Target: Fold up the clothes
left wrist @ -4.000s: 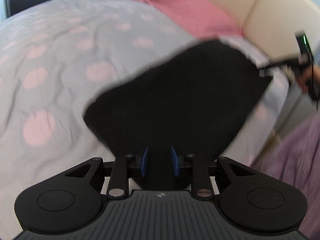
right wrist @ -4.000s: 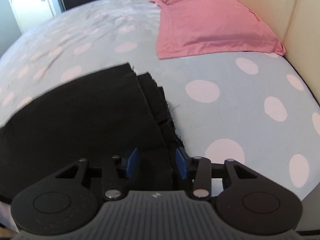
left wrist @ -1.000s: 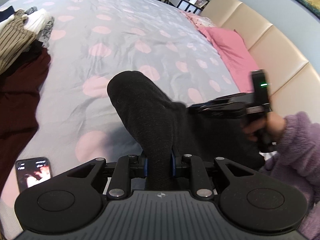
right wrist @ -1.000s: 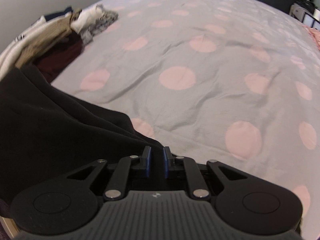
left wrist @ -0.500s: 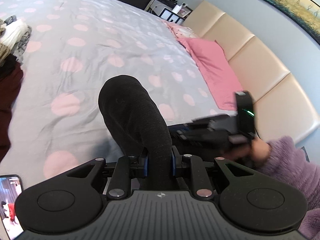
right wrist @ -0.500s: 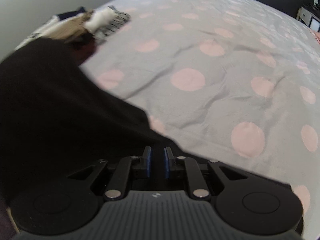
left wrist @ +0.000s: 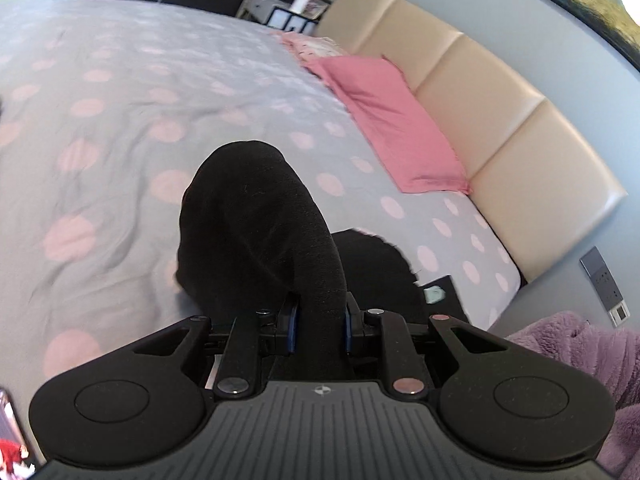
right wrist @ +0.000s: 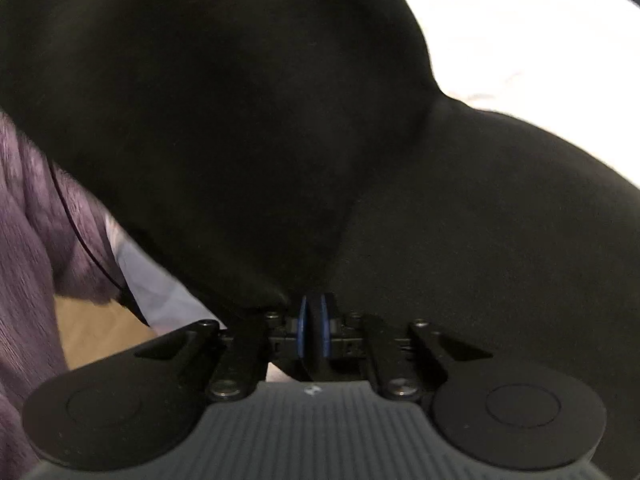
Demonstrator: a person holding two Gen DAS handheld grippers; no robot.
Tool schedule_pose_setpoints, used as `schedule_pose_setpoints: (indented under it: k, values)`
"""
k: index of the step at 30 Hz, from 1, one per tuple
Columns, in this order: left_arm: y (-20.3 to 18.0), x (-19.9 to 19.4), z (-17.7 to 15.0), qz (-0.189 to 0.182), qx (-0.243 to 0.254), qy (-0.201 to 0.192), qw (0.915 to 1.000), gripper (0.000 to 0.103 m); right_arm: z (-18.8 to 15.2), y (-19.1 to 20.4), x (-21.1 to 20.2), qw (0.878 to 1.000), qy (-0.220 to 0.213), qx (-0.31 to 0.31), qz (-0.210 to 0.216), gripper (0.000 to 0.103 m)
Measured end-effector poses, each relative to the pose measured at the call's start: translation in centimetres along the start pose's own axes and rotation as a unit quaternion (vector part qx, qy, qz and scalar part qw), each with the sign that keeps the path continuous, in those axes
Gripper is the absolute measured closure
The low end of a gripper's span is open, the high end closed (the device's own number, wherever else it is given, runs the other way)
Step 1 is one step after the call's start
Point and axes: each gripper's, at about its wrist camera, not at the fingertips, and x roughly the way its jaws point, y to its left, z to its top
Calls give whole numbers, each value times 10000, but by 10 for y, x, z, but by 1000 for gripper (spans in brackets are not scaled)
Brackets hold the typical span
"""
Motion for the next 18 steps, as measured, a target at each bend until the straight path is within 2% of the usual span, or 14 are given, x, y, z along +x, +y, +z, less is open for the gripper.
schedule_pose_setpoints:
  k: [2, 4, 7, 8, 10, 11, 13, 15, 16, 18]
  values:
    - [-5, 3, 6, -82, -8, -42, 10000, 85, 0, -6, -15, 9999, -56, 144, 31, 93]
    - [-10, 7, 11, -83, -18, -53, 9999, 85, -1, -12, -41, 9994, -294, 134, -157, 87]
    - [-25, 14, 15, -17, 117, 25, 9999, 85, -13, -31, -91, 9931, -802, 213, -826, 83]
    - [-31, 16, 16, 5, 173, 57, 9998, 85, -21, -43, -106, 9889, -933, 405, -1081, 80]
    - [-46, 21, 20, 35, 309, 129, 9994, 85, -40, -71, -128, 9776, -1088, 966, -1520, 65]
    - [-54, 25, 23, 38, 406, 173, 9990, 85, -51, -85, -134, 9727, -1100, 1248, -1621, 65]
    - [-71, 35, 30, 42, 613, 304, 9976, 85, -73, -110, -136, 9643, -1107, 1829, -1561, 64]
    - [-89, 48, 37, 48, 825, 479, 9954, 85, -94, -127, -126, 9601, -1028, 2301, -1213, 67]
    - [-97, 56, 41, 45, 916, 576, 9941, 85, -102, -131, -119, 9583, -1012, 2447, -1078, 73]
    - [-114, 76, 47, 34, 1087, 785, 9910, 85, -113, -134, -110, 9551, -1061, 2594, -961, 74]
